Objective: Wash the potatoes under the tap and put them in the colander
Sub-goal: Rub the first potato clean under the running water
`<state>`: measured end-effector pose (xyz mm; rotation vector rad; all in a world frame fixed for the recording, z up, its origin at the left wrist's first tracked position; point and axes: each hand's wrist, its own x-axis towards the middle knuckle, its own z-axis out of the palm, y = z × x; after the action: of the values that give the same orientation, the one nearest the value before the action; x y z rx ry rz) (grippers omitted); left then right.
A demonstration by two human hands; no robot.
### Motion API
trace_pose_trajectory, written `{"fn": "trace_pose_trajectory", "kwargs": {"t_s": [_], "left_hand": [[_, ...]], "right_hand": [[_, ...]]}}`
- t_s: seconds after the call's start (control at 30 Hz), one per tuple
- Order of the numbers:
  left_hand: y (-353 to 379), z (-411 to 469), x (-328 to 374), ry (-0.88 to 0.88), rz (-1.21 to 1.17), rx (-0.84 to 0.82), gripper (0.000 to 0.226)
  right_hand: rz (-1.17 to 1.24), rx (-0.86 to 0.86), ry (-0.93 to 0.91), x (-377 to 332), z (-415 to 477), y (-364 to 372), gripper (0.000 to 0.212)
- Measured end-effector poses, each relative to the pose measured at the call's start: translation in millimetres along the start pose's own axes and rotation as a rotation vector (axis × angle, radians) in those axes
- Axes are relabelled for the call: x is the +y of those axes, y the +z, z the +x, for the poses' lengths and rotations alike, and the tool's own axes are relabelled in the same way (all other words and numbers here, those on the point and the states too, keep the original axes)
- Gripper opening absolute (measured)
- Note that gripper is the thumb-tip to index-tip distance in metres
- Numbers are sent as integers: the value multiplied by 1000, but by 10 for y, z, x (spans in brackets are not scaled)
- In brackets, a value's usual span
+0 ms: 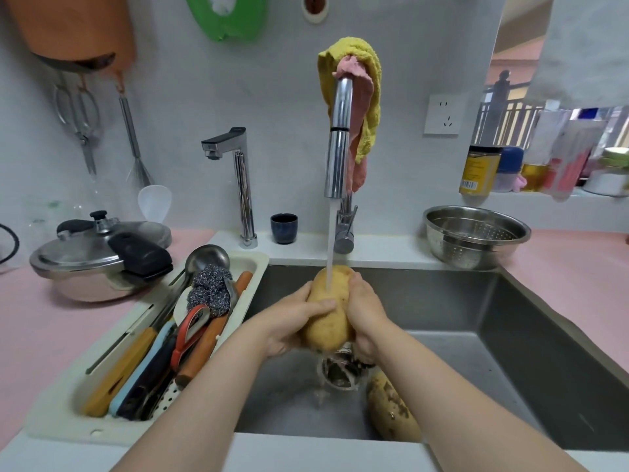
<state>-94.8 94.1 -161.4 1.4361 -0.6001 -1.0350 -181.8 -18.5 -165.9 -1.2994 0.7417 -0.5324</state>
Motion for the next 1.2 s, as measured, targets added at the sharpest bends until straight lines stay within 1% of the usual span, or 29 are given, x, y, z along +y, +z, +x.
{"fn": "trace_pose_trajectory", "kwargs": {"t_s": [0.03,0.1,0.13,0.17,0.2,0.23,0.27,0.33,0.4,0.43,0.47,0.53,0.6,0.63,0.67,0.7,0.77,0.8,0.83,0.87,0.93,0.97,1.0,1.03,1.1,1.13,1.17,1.2], "left_hand": [[22,-3,-14,-19,6,-2,39],[26,56,-45,2,56,75,34],[18,79,-45,27,101,128,35],[-8,109,-51,40,140,182,39],[-28,123,-49,36,167,221,42],[-39,130,-47,30,190,240,43],[-44,128,-51,29,210,239,43],[-12,99,-51,26,209,166,38],[15,96,-51,45,182,100,35],[23,93,-46,53,169,93,35],[28,88,-34,55,158,106,34],[-1,101,-25,51,145,176,36],[-55,98,-24,49,160,237,42],[-79,93,-24,49,169,234,45],[-100,89,-19,51,173,207,46],[-114,81,-21,57,174,173,44],[-91,32,-17,59,187,93,32],[-80,26,-23,61,201,60,35],[-69,26,-38,75,224,47,43],[-62,42,-56,93,244,64,46],[-42,55,-50,140,228,159,41],[-46,60,-37,148,202,200,36],[-53,62,-18,148,172,218,32],[-57,53,8,142,136,221,29],[-75,38,45,111,56,215,31],[-82,30,59,88,3,221,34],[-87,21,72,57,-55,233,37],[-97,13,82,22,-107,247,39]], "right_hand": [[19,-21,3,2,14,-23,43],[64,-107,35,15,29,-65,41],[94,-171,55,30,26,-82,49],[120,-233,69,61,33,-97,62],[100,-266,80,78,16,-89,71],[76,-273,74,98,2,-65,73],[61,-240,72,103,-3,-28,69],[31,-98,51,98,21,34,60],[-5,-12,27,92,78,48,63],[-24,-19,21,84,95,36,64],[-21,-51,23,54,64,22,62],[72,-167,64,47,21,-22,57],[147,-277,82,59,-27,-61,68],[148,-291,69,64,-43,-51,73],[138,-270,57,62,-67,-20,75],[108,-209,59,58,-78,22,73],[32,-28,82,53,-44,72,59],[21,37,81,46,-38,81,50],[19,69,82,65,-12,82,50],[9,70,93,76,14,84,54],[22,15,106,47,48,41,57],[69,-43,122,25,44,2,59],[98,-128,137,5,27,-54,67],[64,-204,135,15,33,-119,81],[-164,-321,67,15,7,-227,115],[-304,-332,-5,25,-8,-256,130],[-447,-316,-105,48,-22,-267,140],[-553,-281,-207,64,-29,-266,141]]}}
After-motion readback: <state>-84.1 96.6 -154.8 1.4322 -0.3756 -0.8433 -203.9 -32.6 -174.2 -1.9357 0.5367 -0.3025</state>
